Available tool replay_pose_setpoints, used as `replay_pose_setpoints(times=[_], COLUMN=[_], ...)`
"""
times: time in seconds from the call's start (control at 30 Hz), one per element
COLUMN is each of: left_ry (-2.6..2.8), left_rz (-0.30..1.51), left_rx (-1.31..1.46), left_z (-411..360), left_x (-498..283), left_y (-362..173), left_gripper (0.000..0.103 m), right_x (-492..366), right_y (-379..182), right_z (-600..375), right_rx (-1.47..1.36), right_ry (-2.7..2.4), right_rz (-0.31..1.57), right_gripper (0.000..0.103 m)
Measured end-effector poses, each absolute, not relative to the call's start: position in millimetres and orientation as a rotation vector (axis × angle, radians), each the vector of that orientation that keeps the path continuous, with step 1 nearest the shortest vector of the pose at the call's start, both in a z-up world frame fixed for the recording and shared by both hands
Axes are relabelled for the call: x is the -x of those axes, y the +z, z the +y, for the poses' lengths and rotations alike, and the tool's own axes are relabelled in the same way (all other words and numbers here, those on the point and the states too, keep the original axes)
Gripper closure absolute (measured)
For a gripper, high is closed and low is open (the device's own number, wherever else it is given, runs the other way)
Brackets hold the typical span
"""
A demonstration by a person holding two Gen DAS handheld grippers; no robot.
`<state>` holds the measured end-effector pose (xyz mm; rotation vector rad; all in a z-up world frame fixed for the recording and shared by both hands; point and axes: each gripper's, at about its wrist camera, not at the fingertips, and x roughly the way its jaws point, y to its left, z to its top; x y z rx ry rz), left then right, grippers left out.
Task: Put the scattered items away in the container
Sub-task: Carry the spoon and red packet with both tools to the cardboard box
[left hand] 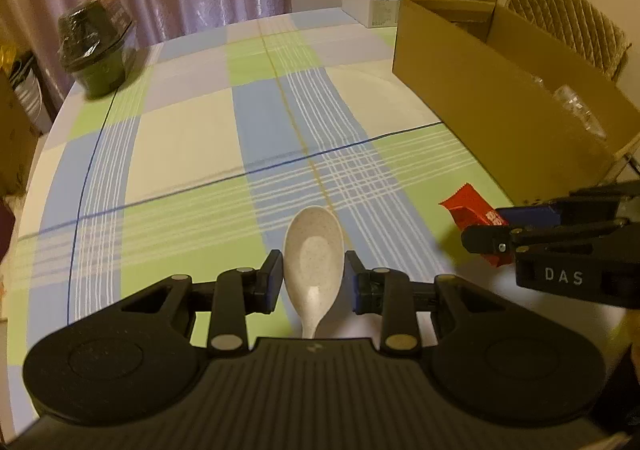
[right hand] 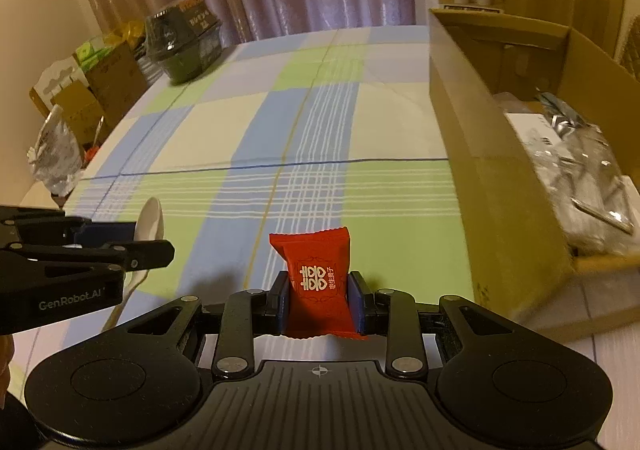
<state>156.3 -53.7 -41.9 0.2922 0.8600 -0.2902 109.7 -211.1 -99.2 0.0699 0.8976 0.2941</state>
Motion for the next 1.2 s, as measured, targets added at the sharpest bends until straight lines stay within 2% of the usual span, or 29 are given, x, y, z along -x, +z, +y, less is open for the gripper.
replay_pose_setpoints(times=[0.6, 1.2], left_ry=[-0.242, -0.282], left_rz=[0.874, 0.85], left_rx=[-0.231, -0.212], left_z=[-56, -76], left_x=[-90, -68], left_y=[-9, 14], left_gripper=[0.076, 0.076], right_x=[-40, -15], right_y=[-66, -44], right_z=[-221, -243], right_rx=[-0.091, -0.113], right_ry=[0.292, 0.259], right_rz=[0.828, 0.786], right_gripper=[0.07, 0.07])
